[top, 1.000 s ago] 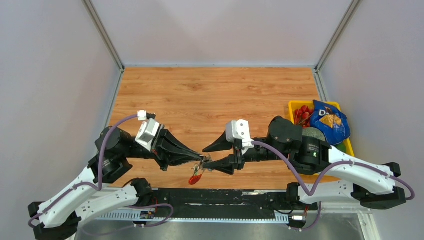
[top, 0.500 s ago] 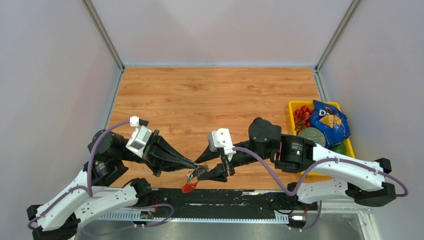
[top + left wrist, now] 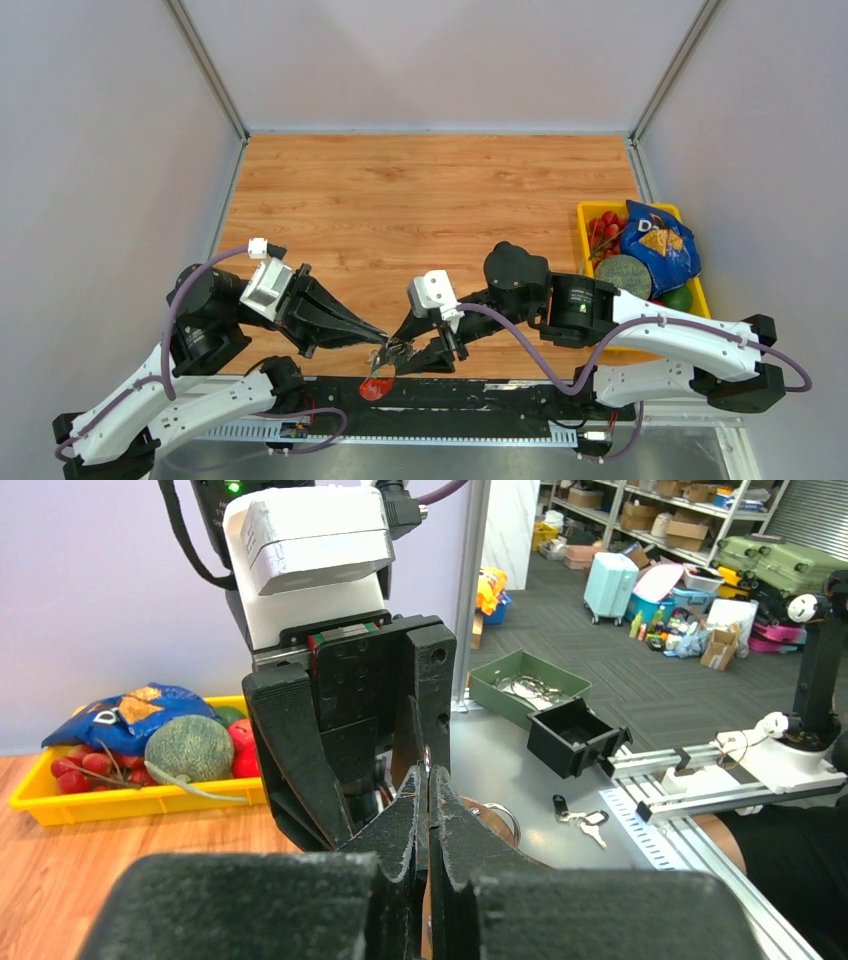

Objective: Put the keys on the keyring

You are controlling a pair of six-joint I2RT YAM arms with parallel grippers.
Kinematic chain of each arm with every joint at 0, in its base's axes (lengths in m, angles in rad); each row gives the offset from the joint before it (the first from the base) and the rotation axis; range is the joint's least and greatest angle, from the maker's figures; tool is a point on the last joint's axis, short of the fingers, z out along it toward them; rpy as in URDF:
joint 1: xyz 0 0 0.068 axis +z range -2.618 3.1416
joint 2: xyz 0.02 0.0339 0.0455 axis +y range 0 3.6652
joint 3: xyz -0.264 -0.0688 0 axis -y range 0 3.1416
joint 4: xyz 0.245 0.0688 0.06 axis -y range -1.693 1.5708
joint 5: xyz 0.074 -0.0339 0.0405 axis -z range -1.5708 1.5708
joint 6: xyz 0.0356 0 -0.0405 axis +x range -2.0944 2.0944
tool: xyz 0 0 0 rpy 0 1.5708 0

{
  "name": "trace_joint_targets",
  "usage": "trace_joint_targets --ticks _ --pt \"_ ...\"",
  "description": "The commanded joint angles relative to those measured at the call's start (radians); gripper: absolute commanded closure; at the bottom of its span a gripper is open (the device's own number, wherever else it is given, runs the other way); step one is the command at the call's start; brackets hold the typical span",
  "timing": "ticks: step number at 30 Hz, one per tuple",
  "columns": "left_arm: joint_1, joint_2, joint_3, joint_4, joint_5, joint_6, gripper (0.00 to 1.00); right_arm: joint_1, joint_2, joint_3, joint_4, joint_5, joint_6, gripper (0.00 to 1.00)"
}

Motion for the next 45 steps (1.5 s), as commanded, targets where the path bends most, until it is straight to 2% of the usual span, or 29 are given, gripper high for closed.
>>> trace_joint_targets --ticks 1,4,15,20,24,28,33,38,45 --pt "-0.002 -0.011 0.034 0.076 0.008 -0.011 1.0 0.003 0.009 0.004 0.057 -0.045 -0.008 0.55" --pt "-0.002 -0.014 0.033 0.076 0.006 -0.01 1.0 0.004 0.016 0.005 0.06 -0.051 -0.012 0.64" --pt "-0.002 -0.019 0.055 0.067 -0.005 -0.006 1.0 0.003 0.011 -0.014 0.078 -0.072 -0.007 0.82" --pt "-0.001 -0.02 0.076 0.051 -0.034 0.005 1.0 0.004 0.008 -0.006 0.1 -0.092 0.002 1.0" --pt "-0.002 -0.025 0.089 -0.01 -0.089 0.03 0.99 0.004 -0.006 0.002 0.13 -0.101 0.009 1.0" --pt "-0.001 -0.034 0.098 -0.074 -0.18 0.049 0.92 0.005 -0.028 -0.018 0.194 -0.103 0.035 1.0" --pt "-0.002 -0.028 0.156 -0.186 -0.382 0.074 0.7 0.005 -0.025 -0.048 0.239 -0.071 0.056 1.0" --pt "-0.001 -0.033 0.206 -0.262 -0.458 0.09 0.57 0.003 -0.066 -0.068 0.236 0.035 0.051 1.0" --pt "-0.001 -0.042 0.228 -0.312 -0.498 0.063 0.51 0.003 -0.131 -0.06 0.211 0.285 0.064 1.0"
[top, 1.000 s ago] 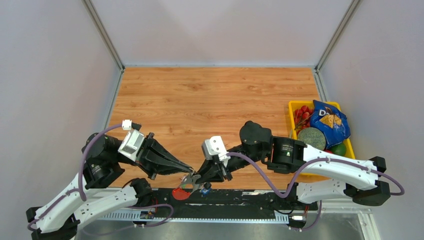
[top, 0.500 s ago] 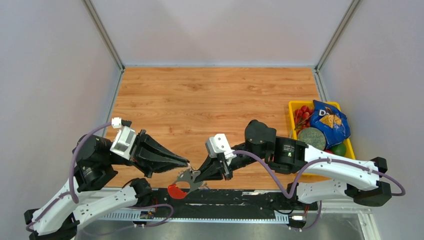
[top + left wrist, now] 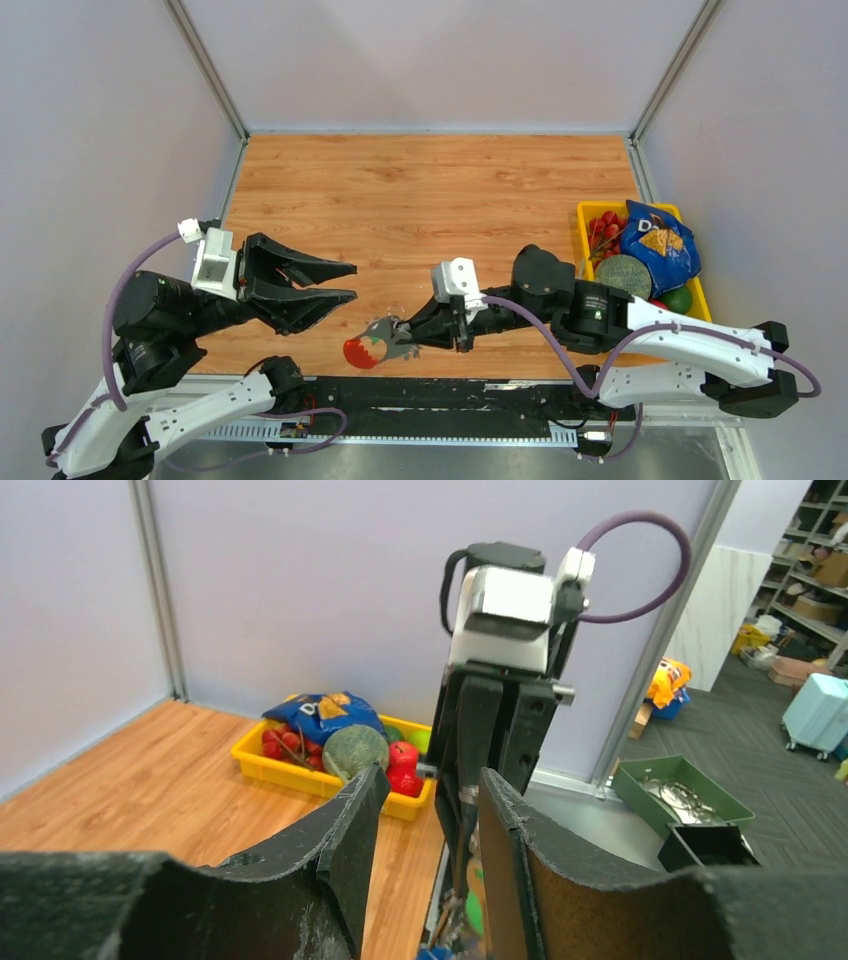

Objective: Put the keys on the keyring

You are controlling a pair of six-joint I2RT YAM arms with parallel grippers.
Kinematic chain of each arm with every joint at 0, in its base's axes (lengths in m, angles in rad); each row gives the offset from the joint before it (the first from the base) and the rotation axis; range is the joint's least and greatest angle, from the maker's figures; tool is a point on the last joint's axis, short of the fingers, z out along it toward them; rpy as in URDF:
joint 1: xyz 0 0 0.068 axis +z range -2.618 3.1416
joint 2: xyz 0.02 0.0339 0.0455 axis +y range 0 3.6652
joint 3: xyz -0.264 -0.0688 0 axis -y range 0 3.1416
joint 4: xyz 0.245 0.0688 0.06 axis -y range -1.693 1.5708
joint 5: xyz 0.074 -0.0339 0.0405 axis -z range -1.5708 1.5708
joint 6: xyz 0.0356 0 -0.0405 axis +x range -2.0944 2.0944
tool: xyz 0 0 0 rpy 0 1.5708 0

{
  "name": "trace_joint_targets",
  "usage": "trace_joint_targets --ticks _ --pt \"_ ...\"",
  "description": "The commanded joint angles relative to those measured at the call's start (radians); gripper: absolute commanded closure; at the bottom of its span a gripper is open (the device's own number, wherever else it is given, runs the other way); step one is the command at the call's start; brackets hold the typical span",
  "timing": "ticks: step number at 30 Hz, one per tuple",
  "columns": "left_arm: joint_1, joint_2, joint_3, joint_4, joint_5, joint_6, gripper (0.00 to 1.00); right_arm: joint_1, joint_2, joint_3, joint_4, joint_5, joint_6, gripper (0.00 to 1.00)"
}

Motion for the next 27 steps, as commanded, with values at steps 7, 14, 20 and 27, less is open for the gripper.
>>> trace_joint_targets --ticks 7,14,20,27 --pt "0.001 -0.031 -0.028 -0.062 -0.027 -0.054 0.49 0.004 -0.066 0.077 0.05 0.324 0.059 1.0" --pt "0.002 -0.09 -0.091 0.014 0.025 -0.069 0.45 0.004 -0.064 0.131 0.051 0.375 0.147 1.0" --pt "0.002 -0.09 -0.098 0.013 0.045 -0.056 0.46 0.004 -0.073 0.16 0.055 0.369 0.162 1.0" --pt "0.002 -0.093 -0.107 0.028 0.042 -0.048 0.45 0.005 -0.042 0.182 0.069 0.35 0.171 1.0"
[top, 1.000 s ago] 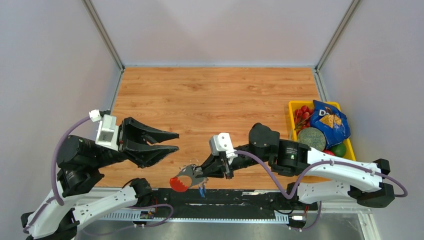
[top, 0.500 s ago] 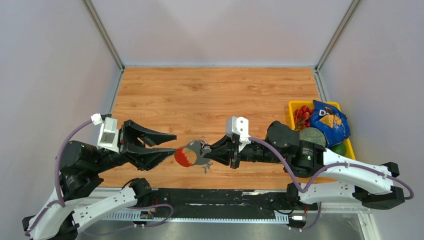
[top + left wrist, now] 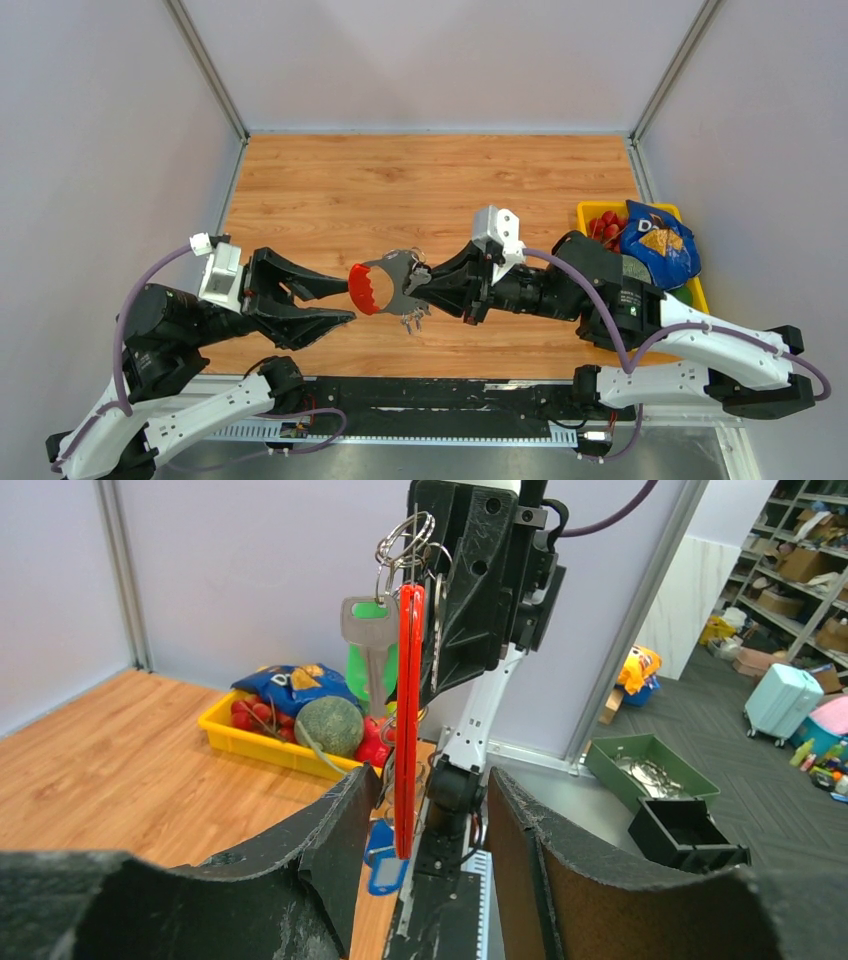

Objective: Put the keys on the keyring

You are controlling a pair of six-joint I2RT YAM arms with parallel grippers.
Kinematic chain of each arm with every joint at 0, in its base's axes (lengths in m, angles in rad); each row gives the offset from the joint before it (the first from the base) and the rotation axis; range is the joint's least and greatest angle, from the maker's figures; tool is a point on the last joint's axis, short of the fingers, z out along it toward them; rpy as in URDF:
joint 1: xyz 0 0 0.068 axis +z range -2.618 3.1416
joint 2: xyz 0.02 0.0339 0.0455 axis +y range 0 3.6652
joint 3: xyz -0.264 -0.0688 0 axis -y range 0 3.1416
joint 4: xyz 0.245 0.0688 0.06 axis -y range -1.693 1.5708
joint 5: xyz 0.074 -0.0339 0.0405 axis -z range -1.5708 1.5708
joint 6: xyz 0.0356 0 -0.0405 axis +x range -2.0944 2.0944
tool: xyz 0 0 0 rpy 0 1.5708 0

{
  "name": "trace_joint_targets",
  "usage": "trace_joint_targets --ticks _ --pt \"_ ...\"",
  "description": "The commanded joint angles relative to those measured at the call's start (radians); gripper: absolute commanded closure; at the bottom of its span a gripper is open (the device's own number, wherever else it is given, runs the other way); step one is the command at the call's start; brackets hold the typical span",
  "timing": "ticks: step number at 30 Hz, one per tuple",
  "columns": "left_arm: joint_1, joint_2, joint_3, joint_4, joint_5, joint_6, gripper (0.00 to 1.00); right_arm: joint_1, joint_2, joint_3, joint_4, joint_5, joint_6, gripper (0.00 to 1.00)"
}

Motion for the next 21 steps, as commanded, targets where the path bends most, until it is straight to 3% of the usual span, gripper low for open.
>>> trace_joint_targets --ticks 1,9,21 --pt "-0.002 0.0 -0.001 0.045 0.016 0.004 0.45 -0.001 0.011 0.059 0.075 0.005 0.028 1.0" --pt "-0.002 0.02 -0.002 0.061 0.021 0.008 0.46 -0.001 0.033 0.066 0.084 -0.005 0.032 1.0" --pt "-0.001 0.061 -0.008 0.094 0.054 0.002 0.58 -0.001 0.03 0.082 0.094 -0.033 0.041 1.0"
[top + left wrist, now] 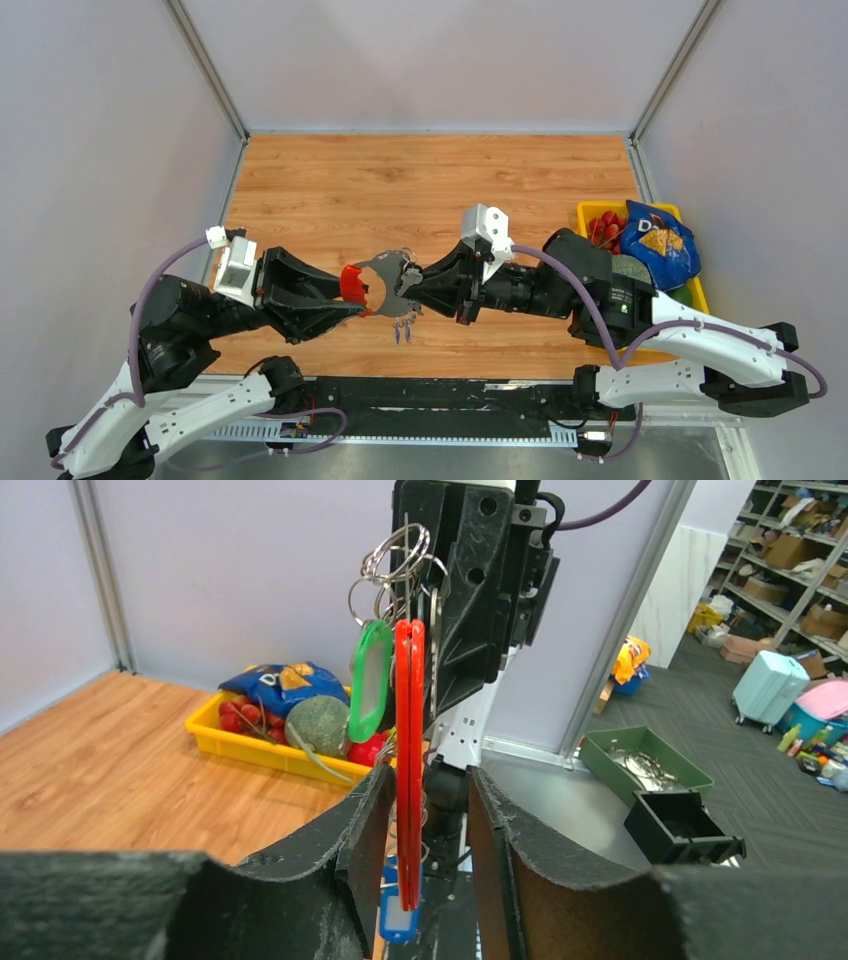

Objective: Put the keys on the keyring

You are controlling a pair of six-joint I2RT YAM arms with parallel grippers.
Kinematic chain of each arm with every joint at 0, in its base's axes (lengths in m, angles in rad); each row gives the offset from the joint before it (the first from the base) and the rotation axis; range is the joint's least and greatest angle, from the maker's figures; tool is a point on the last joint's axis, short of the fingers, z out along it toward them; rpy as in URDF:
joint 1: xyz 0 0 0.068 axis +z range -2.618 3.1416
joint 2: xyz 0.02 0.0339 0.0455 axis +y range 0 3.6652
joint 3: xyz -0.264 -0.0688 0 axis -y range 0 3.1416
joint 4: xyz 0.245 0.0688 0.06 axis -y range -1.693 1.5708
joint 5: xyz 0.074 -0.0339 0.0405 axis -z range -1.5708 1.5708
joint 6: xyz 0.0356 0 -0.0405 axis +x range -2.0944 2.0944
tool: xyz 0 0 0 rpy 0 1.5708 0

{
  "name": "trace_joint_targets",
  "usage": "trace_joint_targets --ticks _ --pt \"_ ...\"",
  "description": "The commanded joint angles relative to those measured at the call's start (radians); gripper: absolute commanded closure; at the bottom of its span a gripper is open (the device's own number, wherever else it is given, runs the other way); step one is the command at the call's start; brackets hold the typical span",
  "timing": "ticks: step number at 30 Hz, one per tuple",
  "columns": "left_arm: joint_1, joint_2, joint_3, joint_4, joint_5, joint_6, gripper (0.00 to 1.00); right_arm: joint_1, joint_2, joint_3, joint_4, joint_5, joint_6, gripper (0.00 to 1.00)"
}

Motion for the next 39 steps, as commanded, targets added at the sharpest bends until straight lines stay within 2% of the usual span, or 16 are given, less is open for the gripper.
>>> trace_joint_targets --ticks 1,2,3,4,6,12,17,20,24,28,30,33,36,39 --pt "-0.002 0.02 -0.003 0.049 0.022 0.002 0.65 -0.001 -0.01 0.063 0.084 -0.019 0.022 1.0" --pt "-0.002 0.02 -0.002 0.049 0.022 0.002 0.74 -0.002 -0.011 0.063 0.084 -0.019 0.021 1.0" --pt "-0.001 0.021 -0.003 0.049 0.021 0.003 0.79 -0.002 -0.012 0.061 0.084 -0.019 0.021 1.0" --pt "-0.001 0.022 -0.002 0.048 0.02 0.004 0.89 -0.001 -0.014 0.059 0.084 -0.02 0.021 1.0" --pt "-0.001 0.023 0.0 0.049 0.009 0.005 0.98 -0.002 -0.013 0.056 0.084 -0.023 0.021 1.0" --pt "-0.002 0.047 0.025 0.012 -0.064 0.022 1.0 -0.003 -0.058 -0.002 0.082 0.031 0.015 0.99" --pt "-0.001 0.096 0.096 -0.089 -0.133 0.039 1.0 -0.003 -0.144 -0.053 0.019 0.198 0.025 0.68" --pt "-0.002 0.123 0.146 -0.163 -0.197 0.053 1.0 -0.003 -0.185 -0.041 -0.097 0.309 0.037 0.57" --pt "-0.001 0.213 0.265 -0.352 -0.381 0.06 1.0 -0.003 -0.244 -0.041 -0.249 0.441 0.049 0.4" --pt "-0.002 0.415 0.41 -0.567 -0.619 0.063 1.0 -0.003 -0.278 -0.071 -0.296 0.514 0.073 0.37" --pt "-0.001 0.532 0.476 -0.683 -0.662 0.057 1.0 -0.002 -0.278 -0.083 -0.298 0.505 0.077 0.43" --pt "0.0 0.675 0.531 -0.797 -0.614 0.042 1.0 -0.003 -0.261 -0.086 -0.303 0.49 0.082 0.42" --pt "-0.001 0.795 0.513 -0.802 -0.395 0.065 1.0 -0.003 -0.24 -0.089 -0.308 0.483 0.083 0.38" --pt "-0.001 0.845 0.433 -0.763 -0.302 0.087 1.0 -0.002 -0.231 -0.091 -0.314 0.486 0.082 0.35"
